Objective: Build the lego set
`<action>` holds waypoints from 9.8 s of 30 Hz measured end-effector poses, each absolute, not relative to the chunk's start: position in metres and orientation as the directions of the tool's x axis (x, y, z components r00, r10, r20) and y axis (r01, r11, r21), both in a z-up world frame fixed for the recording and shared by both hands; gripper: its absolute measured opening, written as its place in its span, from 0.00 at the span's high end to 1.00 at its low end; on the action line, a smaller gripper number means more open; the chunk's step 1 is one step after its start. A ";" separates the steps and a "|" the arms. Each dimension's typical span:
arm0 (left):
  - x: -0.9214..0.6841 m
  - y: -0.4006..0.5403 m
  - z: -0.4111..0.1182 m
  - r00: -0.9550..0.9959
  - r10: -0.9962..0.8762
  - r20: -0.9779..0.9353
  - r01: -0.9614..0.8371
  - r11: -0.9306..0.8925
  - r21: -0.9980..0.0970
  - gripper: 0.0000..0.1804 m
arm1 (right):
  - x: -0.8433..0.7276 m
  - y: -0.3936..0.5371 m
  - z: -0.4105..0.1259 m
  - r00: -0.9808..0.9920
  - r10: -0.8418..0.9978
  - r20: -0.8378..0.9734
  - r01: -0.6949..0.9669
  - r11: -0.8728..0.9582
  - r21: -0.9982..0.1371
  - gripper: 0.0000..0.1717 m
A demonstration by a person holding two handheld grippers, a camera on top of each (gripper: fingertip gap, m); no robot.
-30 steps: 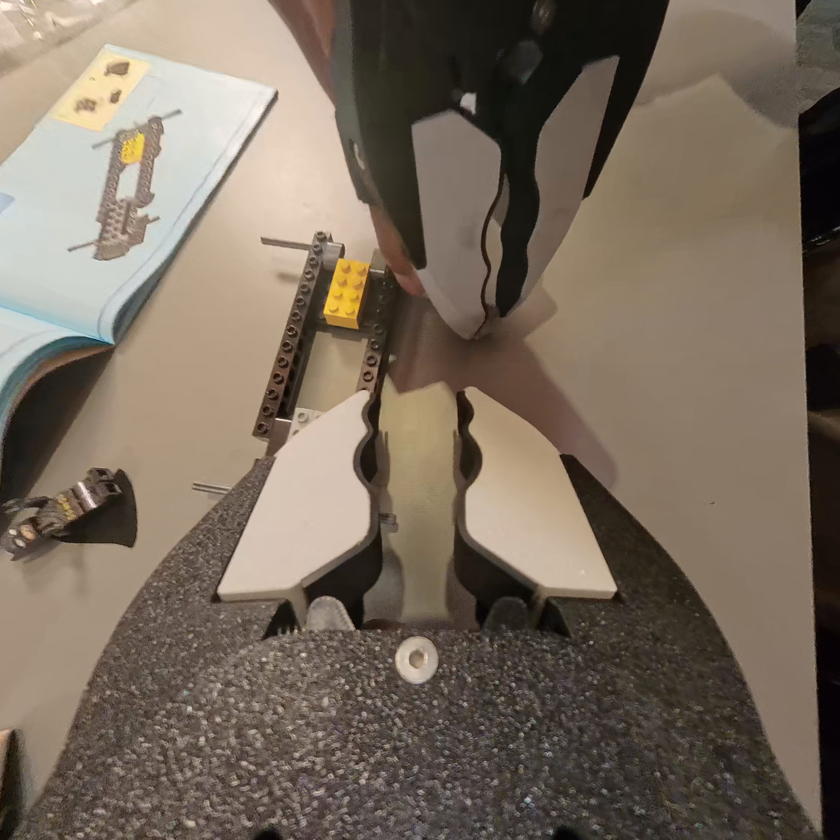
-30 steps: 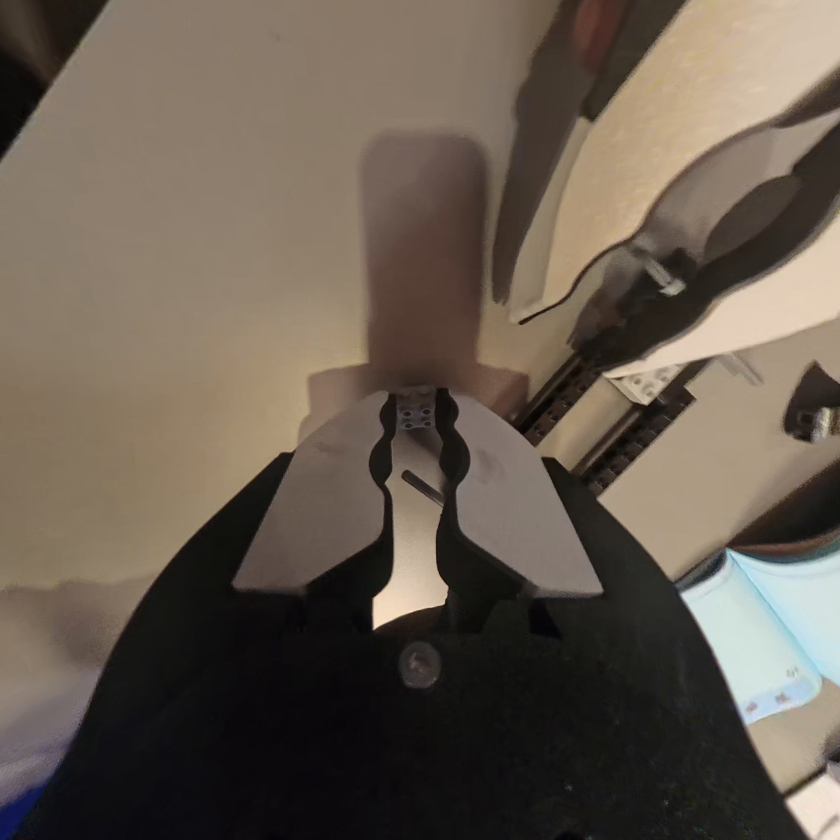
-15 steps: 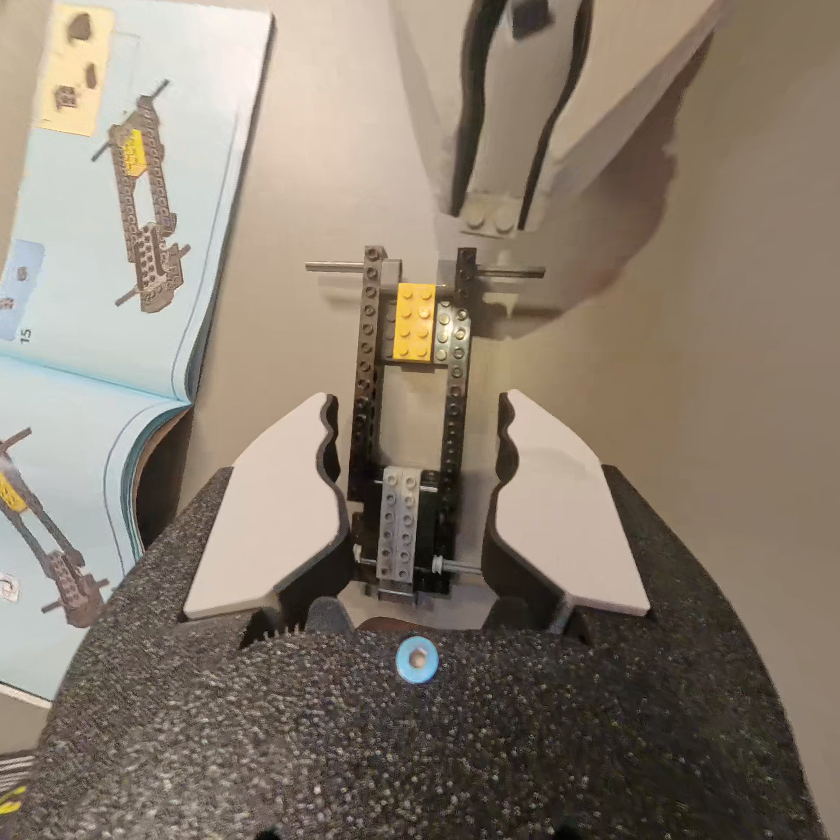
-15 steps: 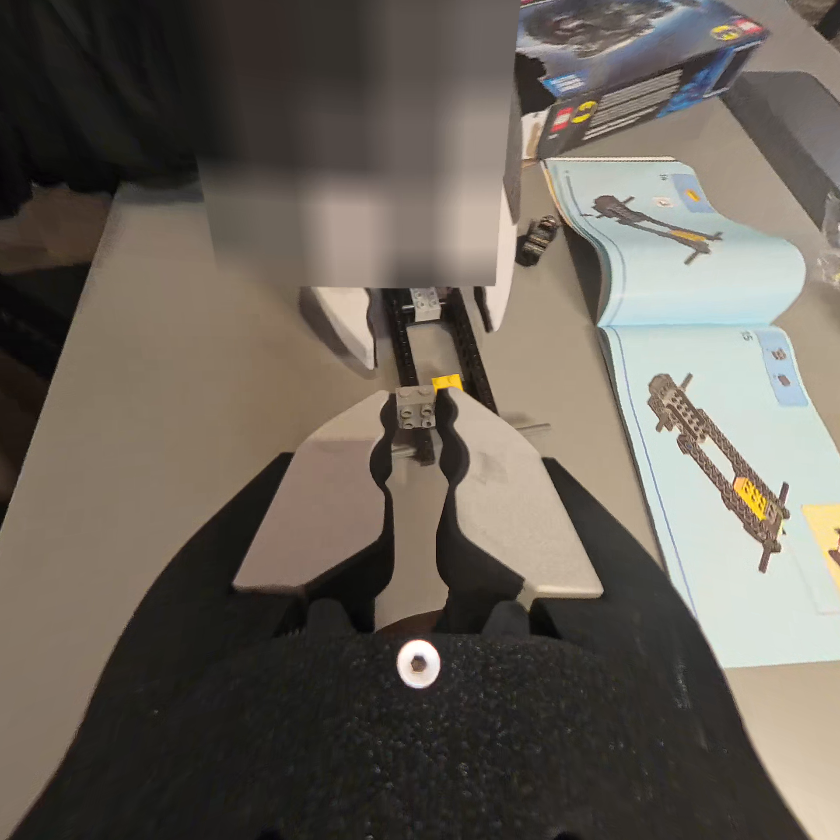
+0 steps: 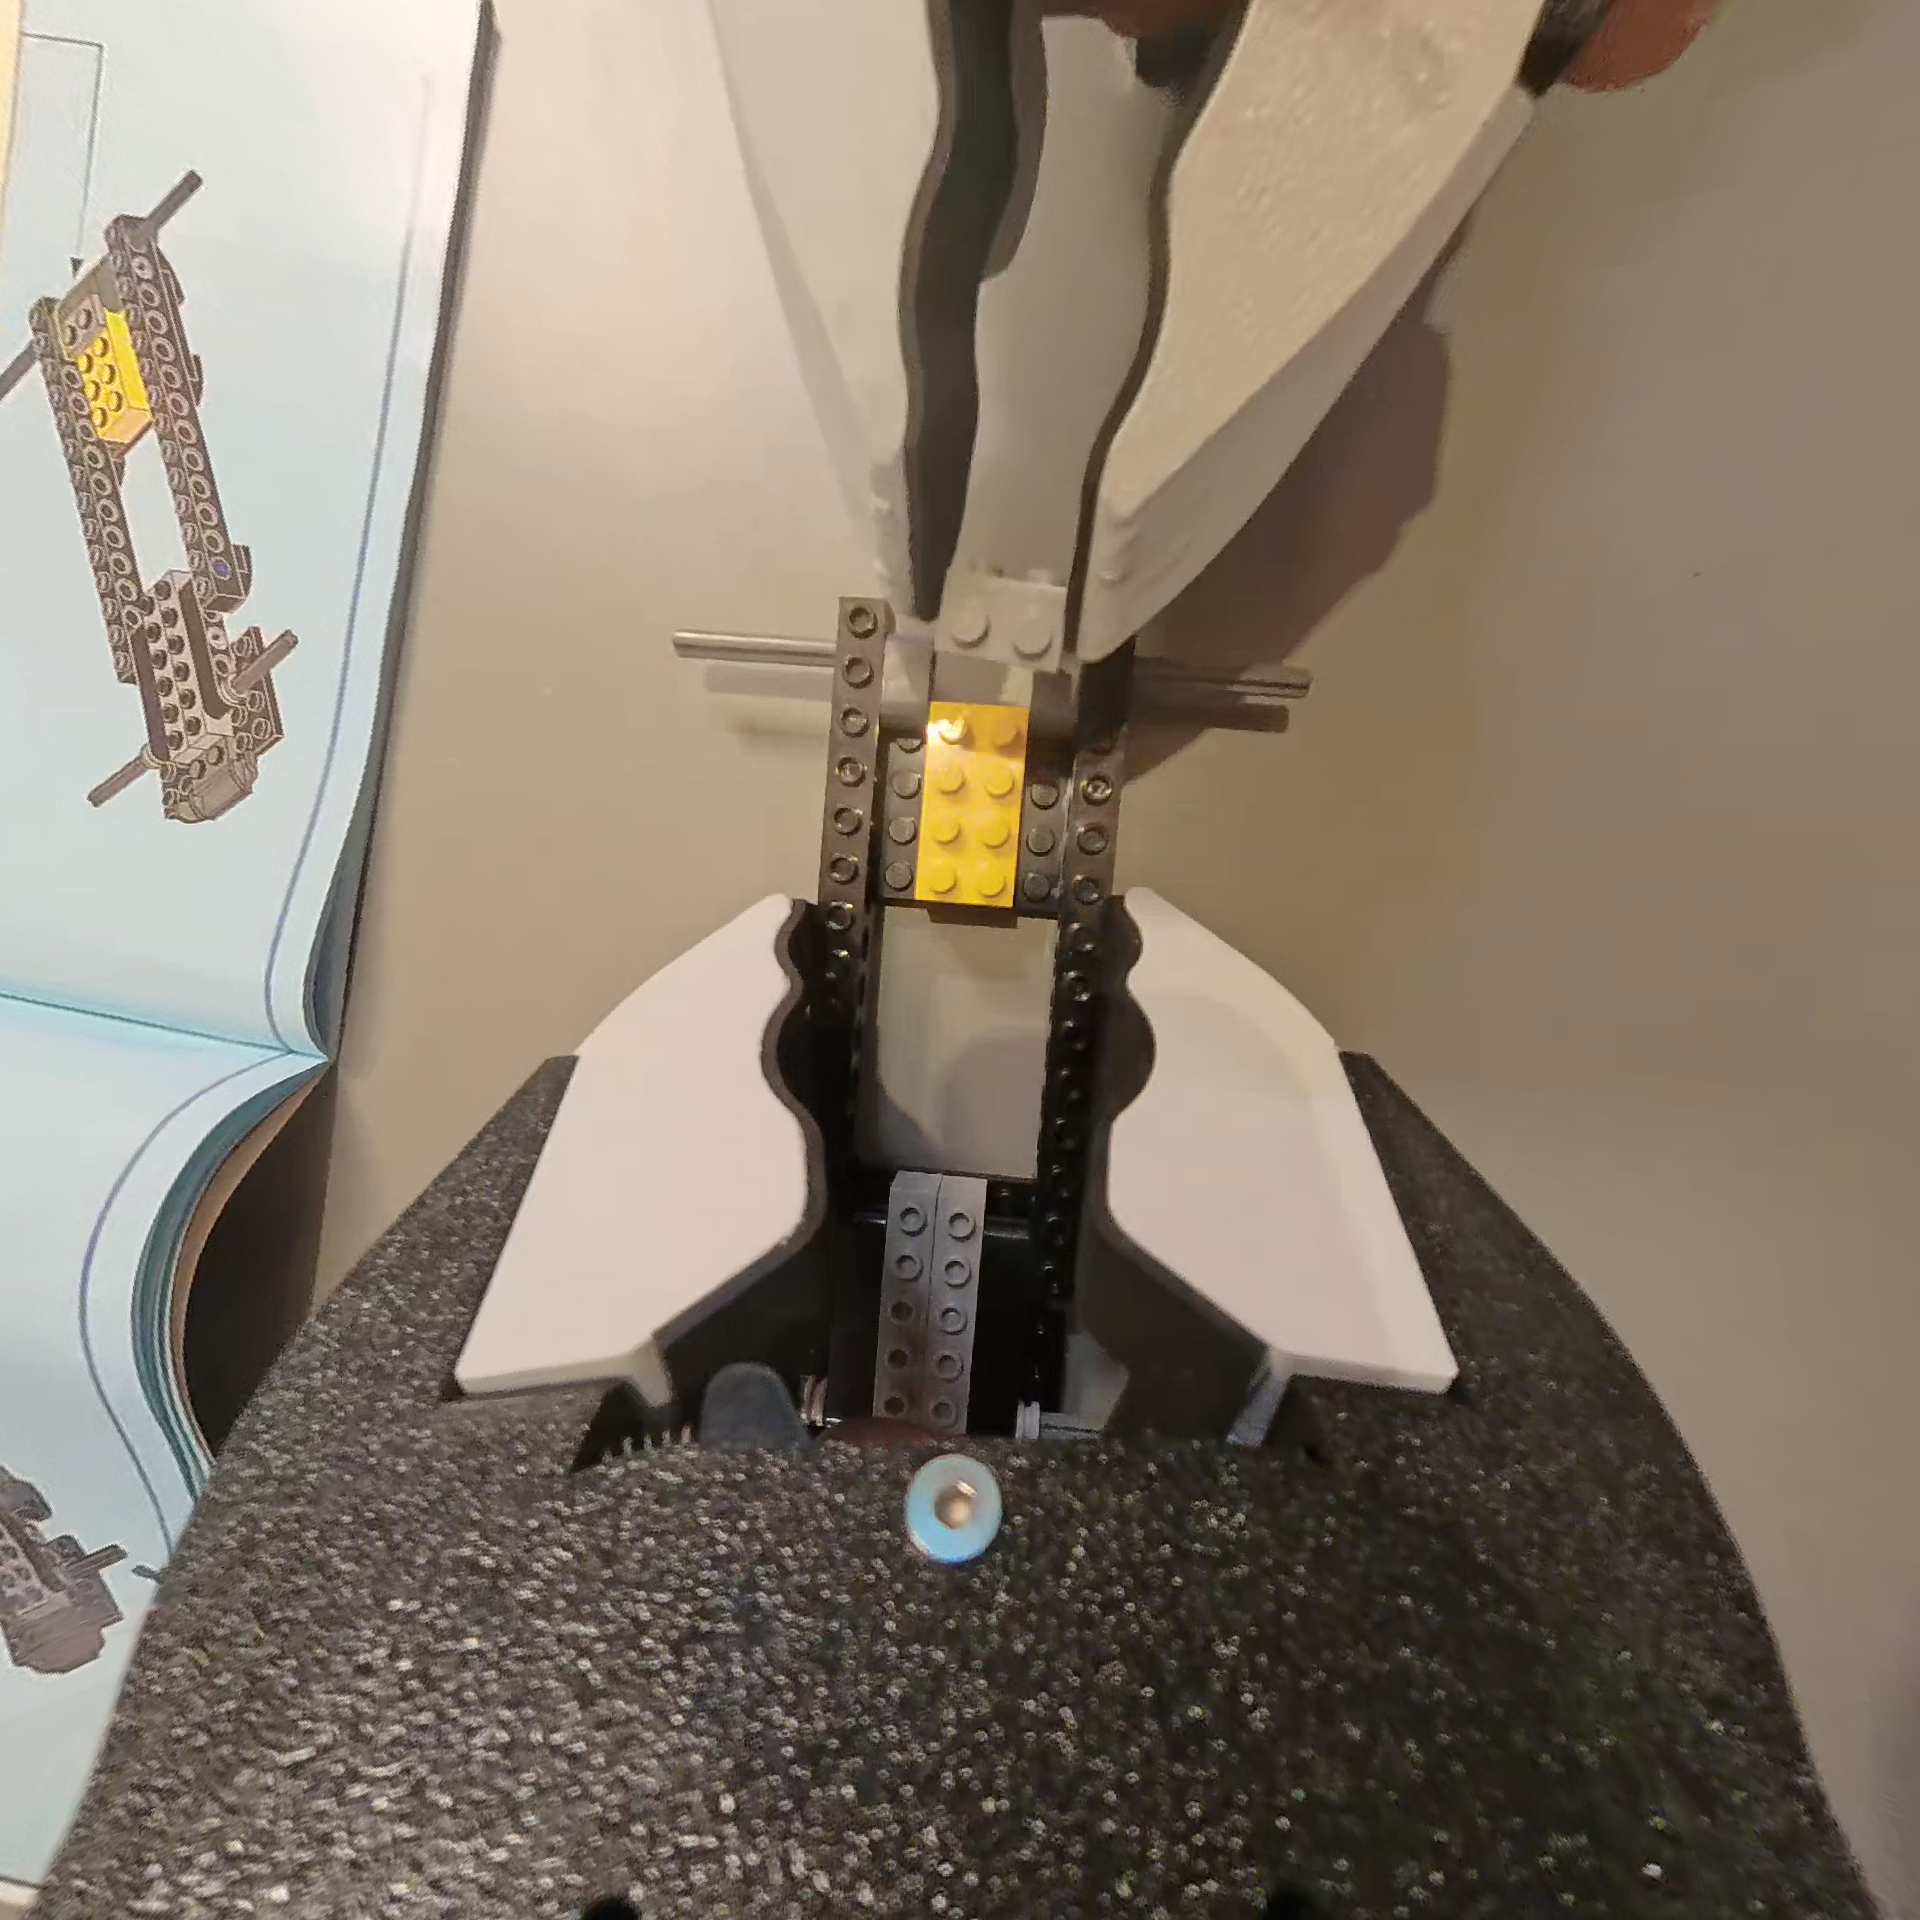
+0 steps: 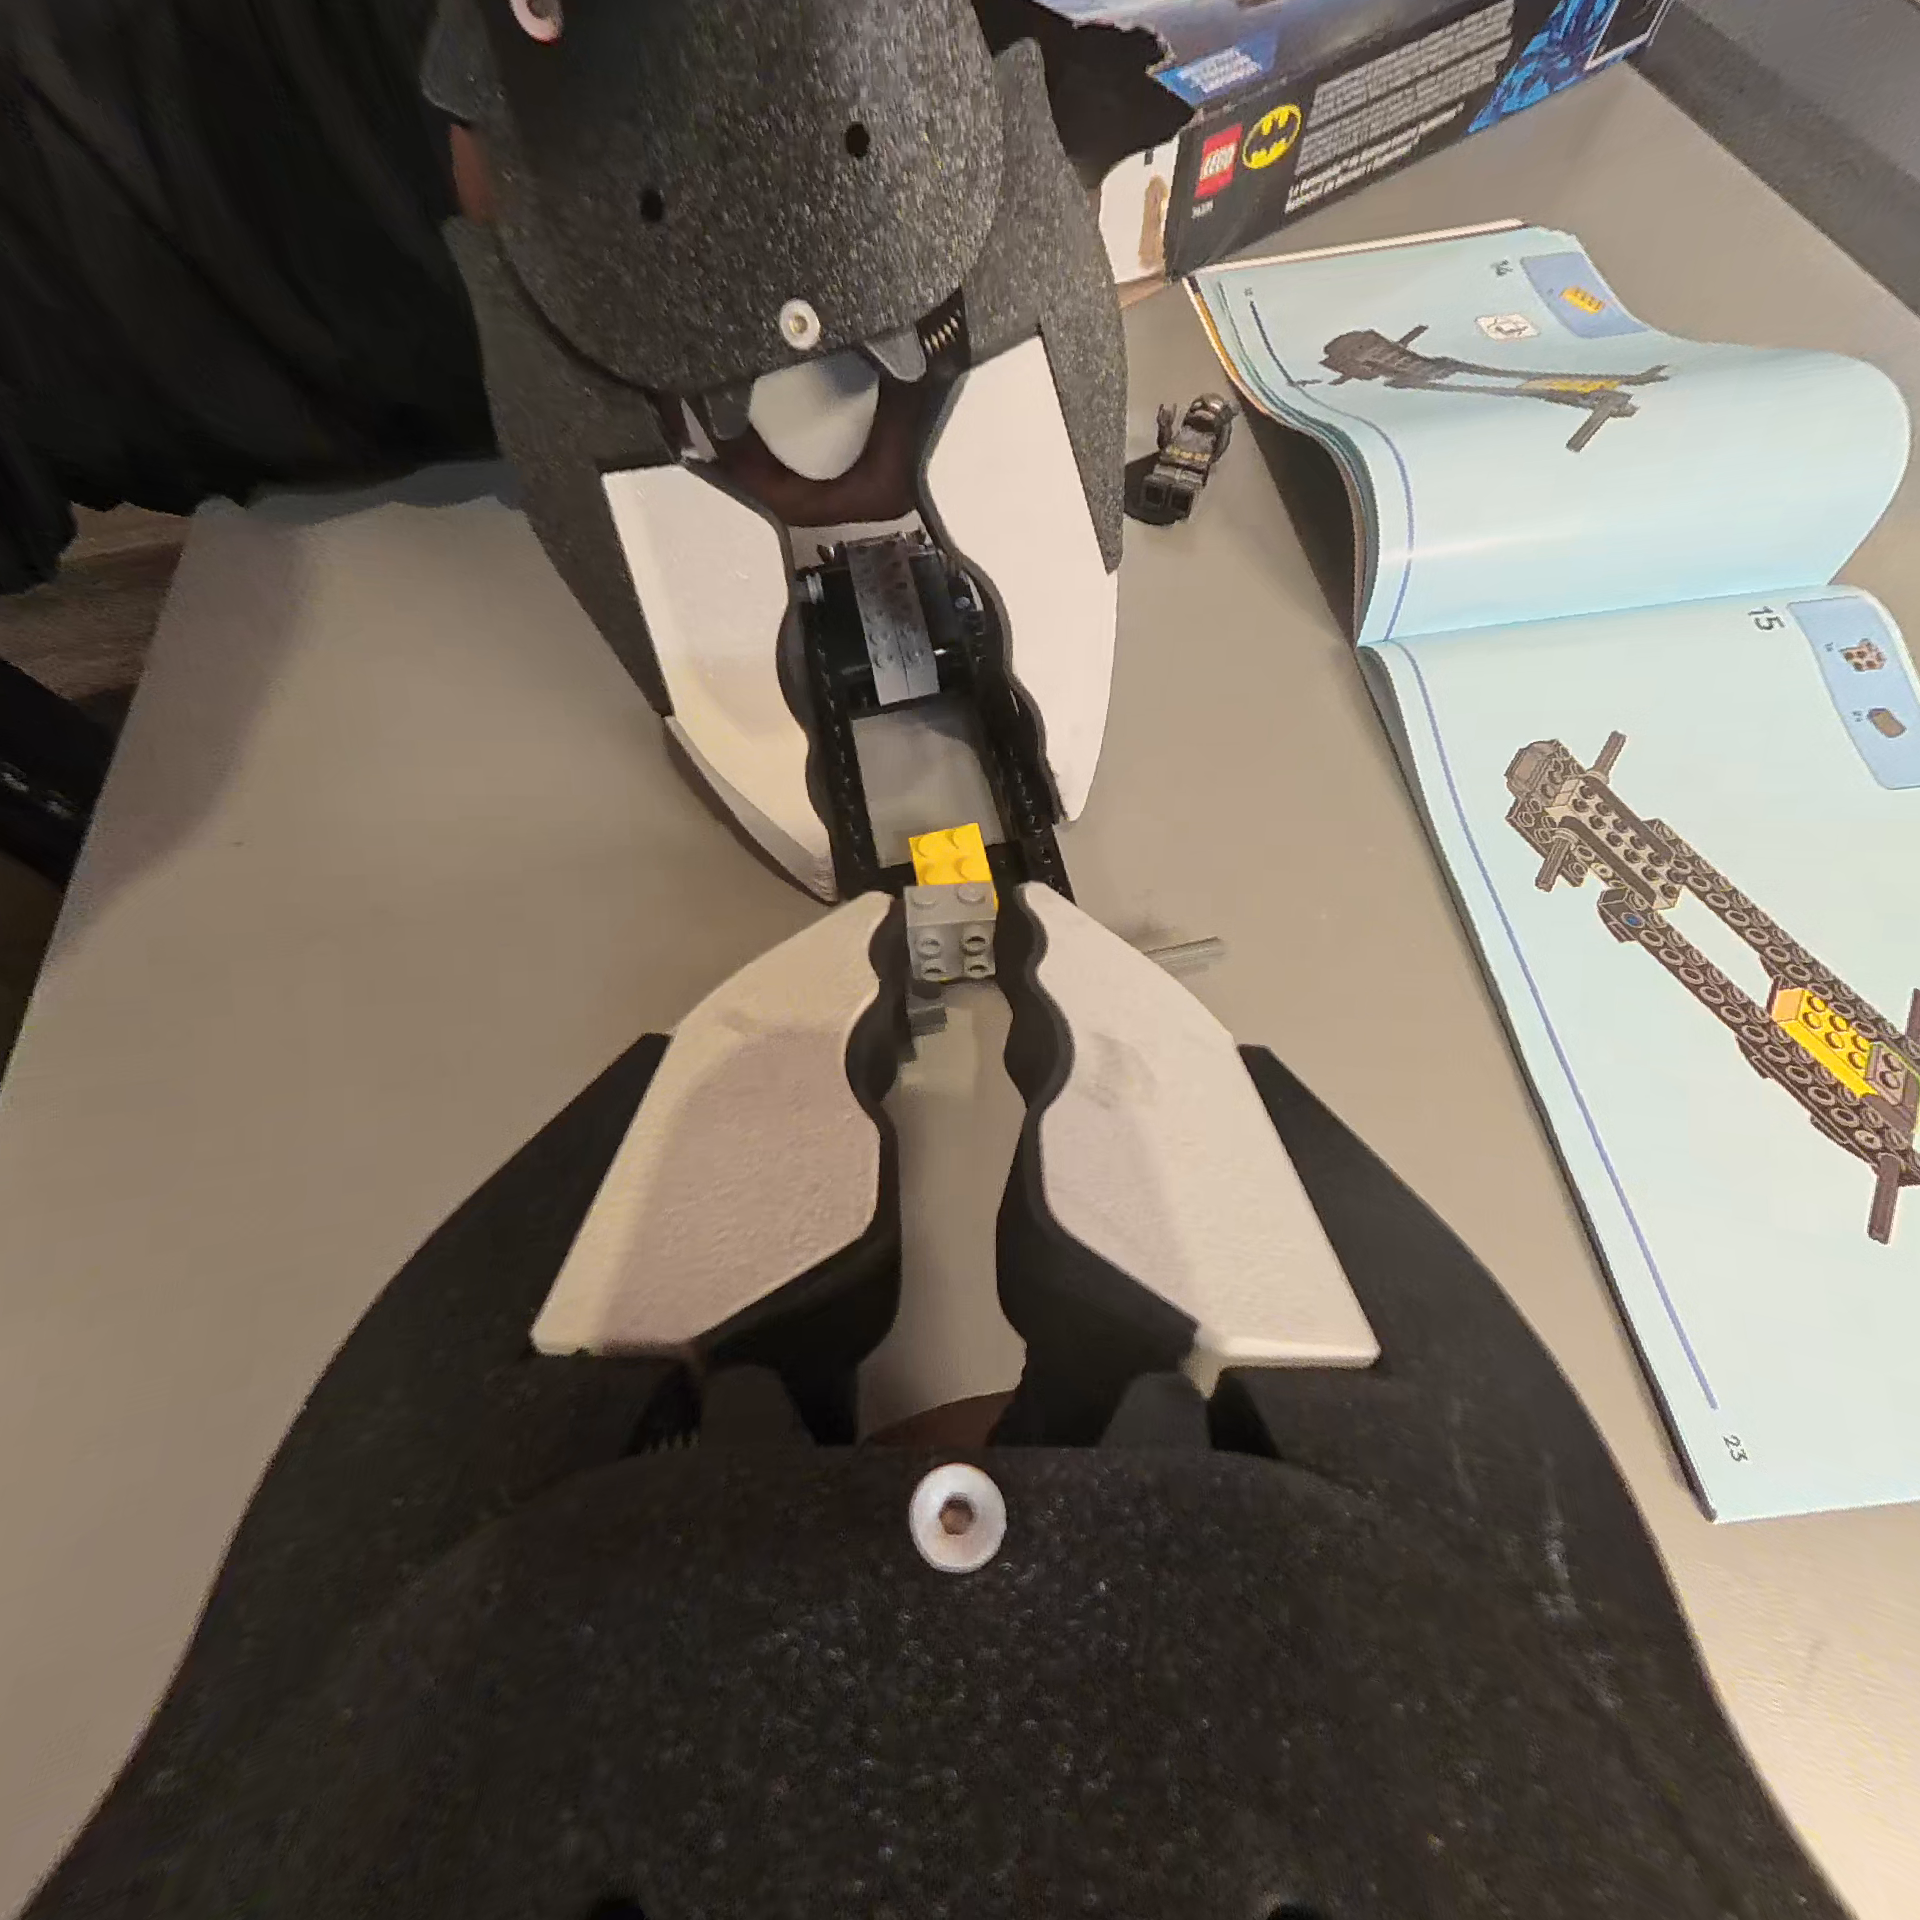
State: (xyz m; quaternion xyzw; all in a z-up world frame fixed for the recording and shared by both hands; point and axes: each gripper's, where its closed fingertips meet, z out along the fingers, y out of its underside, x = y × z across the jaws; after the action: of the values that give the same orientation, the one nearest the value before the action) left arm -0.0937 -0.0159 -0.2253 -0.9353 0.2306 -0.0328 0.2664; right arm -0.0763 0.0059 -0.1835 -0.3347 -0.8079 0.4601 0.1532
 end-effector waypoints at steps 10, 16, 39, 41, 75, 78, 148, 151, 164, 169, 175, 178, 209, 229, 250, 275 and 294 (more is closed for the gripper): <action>-0.093 -0.016 -0.224 0.891 -0.451 -0.056 -0.403 -0.726 -0.557 0.70 | -0.084 0.004 -0.204 -0.737 0.676 0.017 0.431 0.490 -0.758 0.91; -0.093 -0.017 -0.224 0.891 -0.451 -0.058 -0.402 -0.722 -0.563 0.70 | -0.085 0.000 -0.209 -0.755 0.655 0.028 0.424 0.520 -0.742 0.90; -0.093 -0.018 -0.226 0.888 -0.458 -0.048 -0.399 -0.713 -0.577 0.70 | -0.084 0.000 -0.209 -0.759 0.647 0.071 0.399 0.549 -0.735 0.87; -0.092 -0.018 -0.226 0.887 -0.460 -0.046 -0.398 -0.711 -0.580 0.69 | -0.083 -0.001 -0.207 -0.762 0.643 0.077 0.392 0.552 -0.736 0.86; -0.082 -0.008 -0.211 0.843 -0.538 0.029 -0.408 -0.672 -0.619 0.70 | -0.057 0.034 -0.188 -0.690 0.536 0.487 0.139 0.758 -0.637 0.82; -0.077 -0.009 -0.206 0.822 -0.567 0.052 -0.413 -0.656 -0.632 0.70 | -0.051 0.030 -0.178 -0.652 0.450 0.610 -0.004 0.803 -0.596 0.79; -0.055 0.015 -0.157 0.756 -0.443 -0.483 -0.641 -0.348 -0.684 0.73 | -0.047 0.033 -0.146 -0.539 0.466 0.702 -0.173 0.754 -0.634 0.88; -0.056 0.022 -0.164 0.708 -0.401 -0.582 -0.705 -0.353 -0.615 0.77 | -0.047 0.033 -0.145 -0.550 0.483 0.681 -0.167 0.735 -0.657 0.88; -0.059 0.035 -0.160 0.683 -0.251 -0.686 -0.720 -0.393 -0.573 0.86 | -0.051 0.035 -0.146 -0.524 0.486 0.700 -0.148 0.757 -0.636 0.88; -0.055 0.038 -0.161 0.638 -0.242 -0.731 -0.759 -0.357 -0.544 0.86 | -0.050 0.035 -0.146 -0.523 0.480 0.705 -0.160 0.757 -0.634 0.88; -0.058 0.039 -0.165 0.645 -0.224 -0.731 -0.750 -0.371 -0.548 0.91 | -0.051 0.036 -0.150 -0.498 0.459 0.736 -0.167 0.782 -0.600 0.87; -0.059 0.040 -0.164 0.655 -0.209 -0.726 -0.739 -0.374 -0.560 0.91 | -0.052 0.037 -0.148 -0.464 0.445 0.766 -0.180 0.799 -0.573 0.87; -0.057 0.040 -0.158 0.678 -0.194 -0.709 -0.722 -0.362 -0.590 0.91 | -0.049 0.035 -0.142 -0.387 0.358 0.850 -0.193 0.870 -0.454 0.87; -0.053 0.041 -0.150 0.677 -0.168 -0.717 -0.722 -0.340 -0.602 0.91 | -0.043 0.036 -0.133 -0.349 0.293 0.890 -0.216 0.899 -0.381 0.87; -0.065 0.044 -0.162 0.565 -0.174 -0.807 -0.793 -0.385 -0.472 0.91 | -0.045 0.044 -0.136 -0.322 0.327 0.888 -0.191 0.897 -0.400 0.80; -0.065 0.038 -0.155 0.317 -0.197 -0.928 -0.917 -0.314 -0.247 0.91 | -0.045 0.032 -0.144 -0.262 0.232 0.937 -0.232 0.927 -0.294 0.89; -0.063 0.039 -0.164 0.450 -0.241 -0.860 -0.870 -0.337 -0.361 0.91 | -0.042 0.033 -0.151 -0.327 0.194 0.925 -0.241 0.929 -0.280 0.89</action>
State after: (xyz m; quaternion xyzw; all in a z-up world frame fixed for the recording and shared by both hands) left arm -0.0626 0.0389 -0.1644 -0.7330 0.3789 0.3624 0.4334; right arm -0.0417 0.0328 -0.1512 0.0148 -0.7926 0.1873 0.5800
